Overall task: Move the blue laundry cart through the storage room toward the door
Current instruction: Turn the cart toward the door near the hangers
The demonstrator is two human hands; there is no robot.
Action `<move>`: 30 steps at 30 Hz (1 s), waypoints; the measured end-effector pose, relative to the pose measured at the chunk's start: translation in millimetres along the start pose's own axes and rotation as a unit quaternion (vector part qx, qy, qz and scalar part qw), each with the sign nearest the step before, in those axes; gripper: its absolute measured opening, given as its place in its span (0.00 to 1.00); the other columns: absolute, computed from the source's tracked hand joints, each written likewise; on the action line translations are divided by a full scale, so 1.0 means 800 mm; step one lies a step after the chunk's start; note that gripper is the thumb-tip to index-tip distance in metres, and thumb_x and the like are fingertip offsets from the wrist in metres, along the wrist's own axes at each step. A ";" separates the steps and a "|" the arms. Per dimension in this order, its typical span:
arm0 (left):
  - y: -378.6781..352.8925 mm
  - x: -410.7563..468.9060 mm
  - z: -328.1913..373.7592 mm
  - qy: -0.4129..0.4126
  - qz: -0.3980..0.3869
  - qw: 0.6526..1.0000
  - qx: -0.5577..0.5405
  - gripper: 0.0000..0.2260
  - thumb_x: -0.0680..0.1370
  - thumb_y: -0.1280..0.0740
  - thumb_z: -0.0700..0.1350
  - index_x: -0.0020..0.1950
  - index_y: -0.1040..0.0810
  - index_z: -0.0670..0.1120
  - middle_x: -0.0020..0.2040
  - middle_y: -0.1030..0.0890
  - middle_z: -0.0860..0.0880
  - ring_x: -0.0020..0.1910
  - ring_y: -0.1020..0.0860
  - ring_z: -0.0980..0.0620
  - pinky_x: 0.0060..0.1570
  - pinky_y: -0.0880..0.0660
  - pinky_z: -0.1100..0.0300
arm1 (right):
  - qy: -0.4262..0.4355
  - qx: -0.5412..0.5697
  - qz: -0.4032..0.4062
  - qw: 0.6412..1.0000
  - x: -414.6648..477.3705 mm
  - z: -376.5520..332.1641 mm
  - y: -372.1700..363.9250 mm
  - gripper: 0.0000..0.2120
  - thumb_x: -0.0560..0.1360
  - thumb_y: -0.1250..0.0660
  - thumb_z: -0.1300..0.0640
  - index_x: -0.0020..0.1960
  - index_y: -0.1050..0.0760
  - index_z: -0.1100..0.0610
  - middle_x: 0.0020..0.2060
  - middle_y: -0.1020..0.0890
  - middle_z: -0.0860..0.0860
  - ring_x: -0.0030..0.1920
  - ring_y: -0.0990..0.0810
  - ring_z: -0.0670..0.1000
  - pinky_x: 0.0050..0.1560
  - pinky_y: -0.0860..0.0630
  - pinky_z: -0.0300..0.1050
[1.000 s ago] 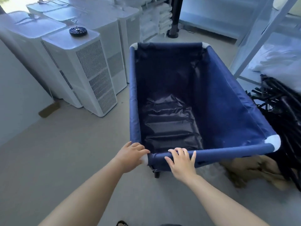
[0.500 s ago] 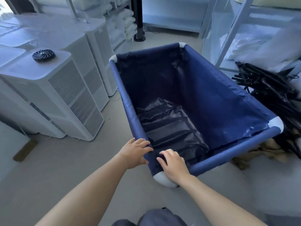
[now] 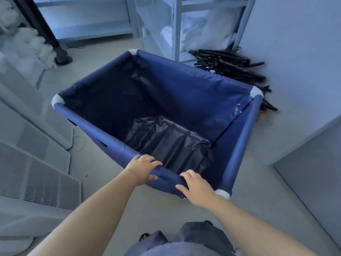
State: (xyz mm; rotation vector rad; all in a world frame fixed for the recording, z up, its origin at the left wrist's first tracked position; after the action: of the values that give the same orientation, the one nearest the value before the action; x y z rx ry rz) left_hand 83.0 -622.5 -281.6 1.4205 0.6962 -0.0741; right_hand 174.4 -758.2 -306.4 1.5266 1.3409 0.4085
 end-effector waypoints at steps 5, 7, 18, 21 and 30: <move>-0.007 0.005 -0.026 -0.062 0.011 0.998 0.000 0.26 0.78 0.40 0.56 0.75 0.44 0.57 0.72 0.36 0.52 0.72 0.38 0.50 0.74 0.45 0.51 | -0.077 -0.035 0.034 0.996 0.000 -0.012 -0.016 0.23 0.79 0.47 0.40 0.68 0.37 0.53 0.63 0.30 0.51 0.60 0.28 0.55 0.53 0.30 0.51; -0.008 0.009 -0.033 -0.074 0.012 0.997 0.009 0.26 0.78 0.39 0.55 0.74 0.44 0.57 0.71 0.35 0.52 0.71 0.38 0.50 0.74 0.45 0.50 | -0.094 -0.037 0.040 0.994 -0.003 -0.010 -0.017 0.22 0.79 0.48 0.40 0.67 0.37 0.52 0.62 0.29 0.51 0.60 0.28 0.55 0.53 0.30 0.52; -0.018 0.020 -0.048 0.004 0.086 0.996 0.025 0.21 0.79 0.42 0.57 0.71 0.40 0.57 0.65 0.31 0.52 0.68 0.36 0.51 0.74 0.49 0.47 | -0.140 -0.057 0.072 0.986 -0.008 -0.005 -0.025 0.18 0.79 0.46 0.42 0.64 0.34 0.51 0.58 0.27 0.49 0.56 0.26 0.54 0.45 0.36 0.49; -0.023 0.021 -0.033 0.003 0.076 0.996 0.036 0.21 0.79 0.43 0.57 0.72 0.41 0.55 0.66 0.32 0.51 0.68 0.36 0.49 0.74 0.49 0.46 | -0.136 -0.041 0.074 0.987 -0.019 0.007 -0.025 0.18 0.79 0.46 0.42 0.63 0.34 0.51 0.58 0.27 0.48 0.57 0.28 0.53 0.47 0.34 0.49; -0.023 0.011 0.059 0.001 0.063 0.997 0.049 0.21 0.79 0.44 0.58 0.71 0.41 0.55 0.66 0.32 0.50 0.68 0.36 0.49 0.74 0.47 0.45 | -0.140 -0.021 0.052 0.989 -0.088 0.070 -0.022 0.18 0.79 0.47 0.42 0.64 0.35 0.50 0.60 0.28 0.47 0.59 0.29 0.53 0.53 0.31 0.51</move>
State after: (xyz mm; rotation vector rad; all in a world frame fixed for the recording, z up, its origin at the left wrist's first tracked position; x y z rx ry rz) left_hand 100.9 -665.7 -302.4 1.5559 0.6089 -0.0076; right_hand 186.2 -848.2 -320.2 1.5598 1.0311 0.2722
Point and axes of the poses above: each hand's wrist, its own x-axis towards the middle knuckle, its own y-axis out of the back of the hand, z = x × y, the point moved 9 cm from there along x, towards the middle knuckle
